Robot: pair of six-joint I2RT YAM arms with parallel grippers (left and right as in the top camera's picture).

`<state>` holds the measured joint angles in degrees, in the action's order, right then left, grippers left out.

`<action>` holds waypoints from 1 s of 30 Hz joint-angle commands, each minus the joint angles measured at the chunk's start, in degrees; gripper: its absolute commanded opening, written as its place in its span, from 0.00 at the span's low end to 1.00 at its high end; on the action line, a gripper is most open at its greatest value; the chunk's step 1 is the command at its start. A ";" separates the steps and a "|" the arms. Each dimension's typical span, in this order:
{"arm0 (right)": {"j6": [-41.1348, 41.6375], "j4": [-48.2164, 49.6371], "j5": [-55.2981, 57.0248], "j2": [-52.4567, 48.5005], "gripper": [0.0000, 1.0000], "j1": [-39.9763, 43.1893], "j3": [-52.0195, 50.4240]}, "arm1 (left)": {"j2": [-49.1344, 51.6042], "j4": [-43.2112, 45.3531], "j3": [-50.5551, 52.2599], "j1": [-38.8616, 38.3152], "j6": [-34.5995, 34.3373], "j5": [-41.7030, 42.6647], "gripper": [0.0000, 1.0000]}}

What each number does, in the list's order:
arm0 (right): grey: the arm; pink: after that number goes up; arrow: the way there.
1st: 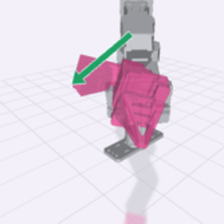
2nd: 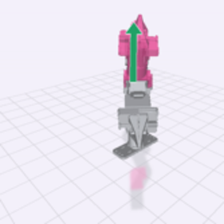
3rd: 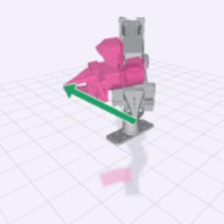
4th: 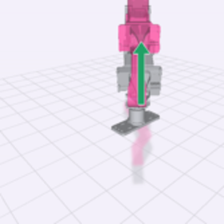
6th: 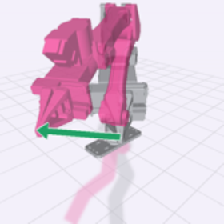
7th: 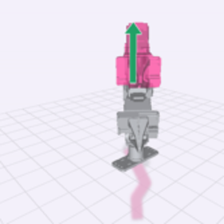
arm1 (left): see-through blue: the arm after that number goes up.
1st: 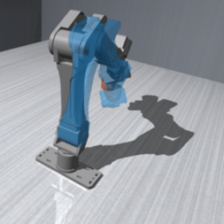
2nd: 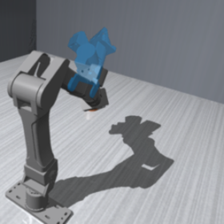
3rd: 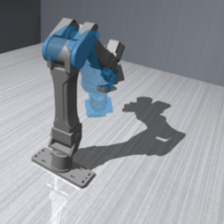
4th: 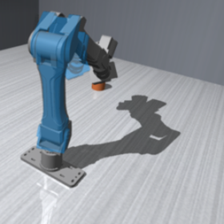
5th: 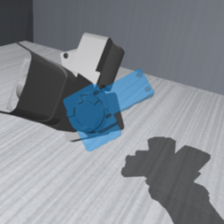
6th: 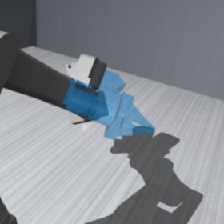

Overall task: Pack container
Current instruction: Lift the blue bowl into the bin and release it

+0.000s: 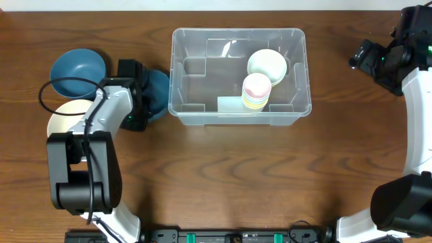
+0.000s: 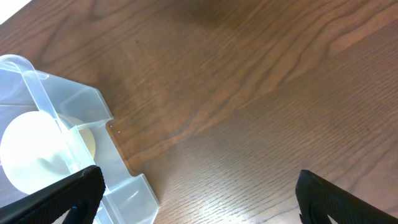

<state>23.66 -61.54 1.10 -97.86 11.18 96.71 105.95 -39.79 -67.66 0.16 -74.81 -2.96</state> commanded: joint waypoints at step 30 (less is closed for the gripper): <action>0.50 0.00 0.42 -0.42 0.99 0.22 0.66 | -31.21 14.71 -0.72 -4.07 40.96 3.67 0.06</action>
<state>23.66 -61.54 1.08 -97.89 11.18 96.71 74.17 -26.33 -67.64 -0.82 -41.74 -1.23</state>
